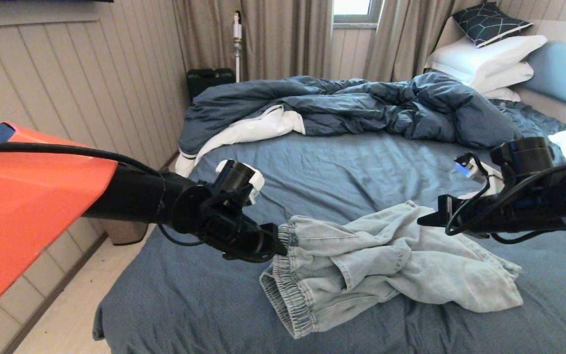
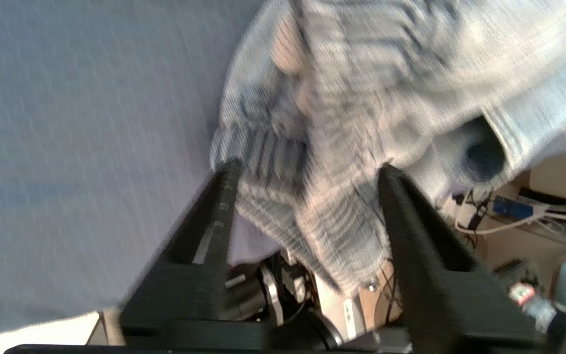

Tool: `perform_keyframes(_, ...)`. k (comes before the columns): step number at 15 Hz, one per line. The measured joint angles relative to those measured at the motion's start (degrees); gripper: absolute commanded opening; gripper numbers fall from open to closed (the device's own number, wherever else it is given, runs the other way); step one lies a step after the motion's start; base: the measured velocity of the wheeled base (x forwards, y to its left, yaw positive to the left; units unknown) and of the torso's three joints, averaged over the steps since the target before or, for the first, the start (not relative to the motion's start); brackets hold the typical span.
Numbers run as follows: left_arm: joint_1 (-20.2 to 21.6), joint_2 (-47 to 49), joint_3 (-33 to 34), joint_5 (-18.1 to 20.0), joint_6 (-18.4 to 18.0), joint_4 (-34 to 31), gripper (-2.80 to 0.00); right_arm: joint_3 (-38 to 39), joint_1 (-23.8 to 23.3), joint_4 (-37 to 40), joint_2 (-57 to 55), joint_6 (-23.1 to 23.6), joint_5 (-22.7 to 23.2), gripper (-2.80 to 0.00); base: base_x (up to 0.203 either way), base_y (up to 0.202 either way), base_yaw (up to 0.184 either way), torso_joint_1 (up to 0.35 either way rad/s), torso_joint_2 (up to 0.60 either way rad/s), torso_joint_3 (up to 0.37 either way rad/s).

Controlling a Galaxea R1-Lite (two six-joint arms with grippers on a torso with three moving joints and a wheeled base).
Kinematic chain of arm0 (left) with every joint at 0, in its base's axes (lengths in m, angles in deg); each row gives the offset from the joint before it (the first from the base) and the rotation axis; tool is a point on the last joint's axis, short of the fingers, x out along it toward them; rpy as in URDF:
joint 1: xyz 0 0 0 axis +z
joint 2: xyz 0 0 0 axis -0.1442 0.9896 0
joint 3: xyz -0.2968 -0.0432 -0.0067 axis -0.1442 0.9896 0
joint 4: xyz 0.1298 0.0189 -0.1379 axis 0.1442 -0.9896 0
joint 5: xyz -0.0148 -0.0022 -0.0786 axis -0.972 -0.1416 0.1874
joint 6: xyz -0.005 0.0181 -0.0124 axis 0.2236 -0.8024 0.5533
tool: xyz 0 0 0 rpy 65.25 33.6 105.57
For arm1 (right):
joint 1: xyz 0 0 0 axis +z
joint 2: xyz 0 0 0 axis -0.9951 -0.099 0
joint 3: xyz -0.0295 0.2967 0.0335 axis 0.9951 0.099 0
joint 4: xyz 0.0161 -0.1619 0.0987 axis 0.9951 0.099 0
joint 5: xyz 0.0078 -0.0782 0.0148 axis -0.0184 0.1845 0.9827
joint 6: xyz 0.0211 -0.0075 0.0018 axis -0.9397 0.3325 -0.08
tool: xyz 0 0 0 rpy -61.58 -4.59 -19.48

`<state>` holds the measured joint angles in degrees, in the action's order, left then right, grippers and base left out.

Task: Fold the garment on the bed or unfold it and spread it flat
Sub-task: Fold the blue shorts

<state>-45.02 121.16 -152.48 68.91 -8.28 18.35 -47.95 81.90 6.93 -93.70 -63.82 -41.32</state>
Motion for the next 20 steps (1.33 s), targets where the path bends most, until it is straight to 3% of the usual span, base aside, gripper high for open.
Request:
perform_keyframes(5,-0.33,-7.72,8.82,0.09,0.56,0.18,0.00,0.77,-0.41,0.55,1.09,-0.08,-0.04,-2.80,0.000,0.000,0.000,0.000,0.00,0.000)
perform_keyframes(8,-3.32,-10.13,10.40,0.06,1.89,0.33,0.00,2.33,0.62,0.58,1.07,-0.86,-0.55,-2.80,0.000,0.000,0.000,0.000,0.00,0.000)
perform_keyframes(13,-11.38,-5.38,0.79,-5.12,1.96,-0.51,0.00,2.19,5.68,0.14,-2.42,-0.81,-6.56,-2.80,0.000,0.000,0.000,0.000,0.00,0.000)
perform_keyframes(18,-12.69,2.04,-6.51,-6.22,0.09,-1.77,0.00,0.09,11.09,-0.01,-7.07,-0.79,-10.28,-2.80,0.000,0.000,0.000,0.000,0.00,0.000)
perform_keyframes(19,-12.59,3.62,-7.75,-6.82,-0.10,-1.66,-2.80,-0.77,12.08,0.01,-8.03,-0.87,-10.85,-2.80,0.000,0.000,0.000,0.000,0.00,0.000)
perform_keyframes(20,-12.12,5.00,-8.75,-7.95,-0.17,-1.66,-2.80,-1.57,12.85,0.01,-8.73,-0.91,-11.46,-2.80,0.000,0.000,0.000,0.000,0.00,0.000)
